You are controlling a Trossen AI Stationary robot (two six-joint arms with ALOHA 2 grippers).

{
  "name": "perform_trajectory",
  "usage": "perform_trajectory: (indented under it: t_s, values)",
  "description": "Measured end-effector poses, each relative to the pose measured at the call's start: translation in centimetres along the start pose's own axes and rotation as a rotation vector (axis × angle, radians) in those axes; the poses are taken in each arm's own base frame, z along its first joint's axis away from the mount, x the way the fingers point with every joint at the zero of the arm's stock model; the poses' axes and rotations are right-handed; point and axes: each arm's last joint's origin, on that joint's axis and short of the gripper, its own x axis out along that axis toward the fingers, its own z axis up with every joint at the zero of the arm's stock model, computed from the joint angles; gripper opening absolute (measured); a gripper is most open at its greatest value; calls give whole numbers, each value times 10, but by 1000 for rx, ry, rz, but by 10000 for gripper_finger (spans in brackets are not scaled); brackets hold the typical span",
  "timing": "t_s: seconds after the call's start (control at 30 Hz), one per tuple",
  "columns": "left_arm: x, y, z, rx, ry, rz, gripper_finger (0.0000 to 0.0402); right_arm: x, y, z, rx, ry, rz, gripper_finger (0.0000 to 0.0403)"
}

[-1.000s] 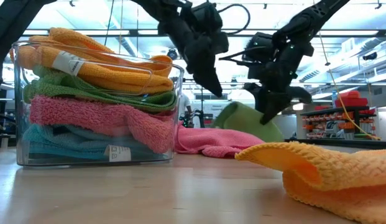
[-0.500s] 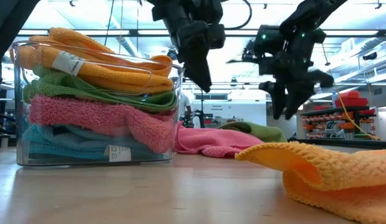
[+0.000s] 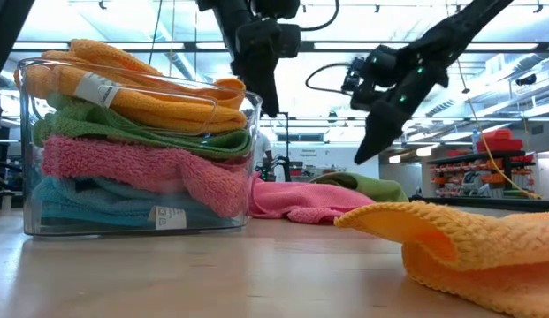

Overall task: Fold microfiber towels
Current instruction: Fold the green towel

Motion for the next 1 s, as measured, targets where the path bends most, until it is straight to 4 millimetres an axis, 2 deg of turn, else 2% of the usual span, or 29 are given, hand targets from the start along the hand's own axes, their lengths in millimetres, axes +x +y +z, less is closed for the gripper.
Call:
perform_trajectory:
  t_s: [0.27, 0.53, 0.7, 0.87, 1.0]
  values:
    - [-4, -16, 2, -15, -30, -23, 125, 26, -43, 6, 132, 28, 95, 188]
    - [-5, -18, 2, -40, -34, -25, 117, 55, -75, 22, 148, 109, 146, 254]
    - [-5, -18, 2, -42, -29, -23, 119, 73, -85, 24, 93, 223, 204, 278]
    - [-5, -18, 1, -41, -22, -23, 114, 81, -85, 26, 22, 225, 280, 262]
    - [-5, -17, 1, -37, -22, -22, 113, 81, -84, 26, -20, 208, 298, 209]
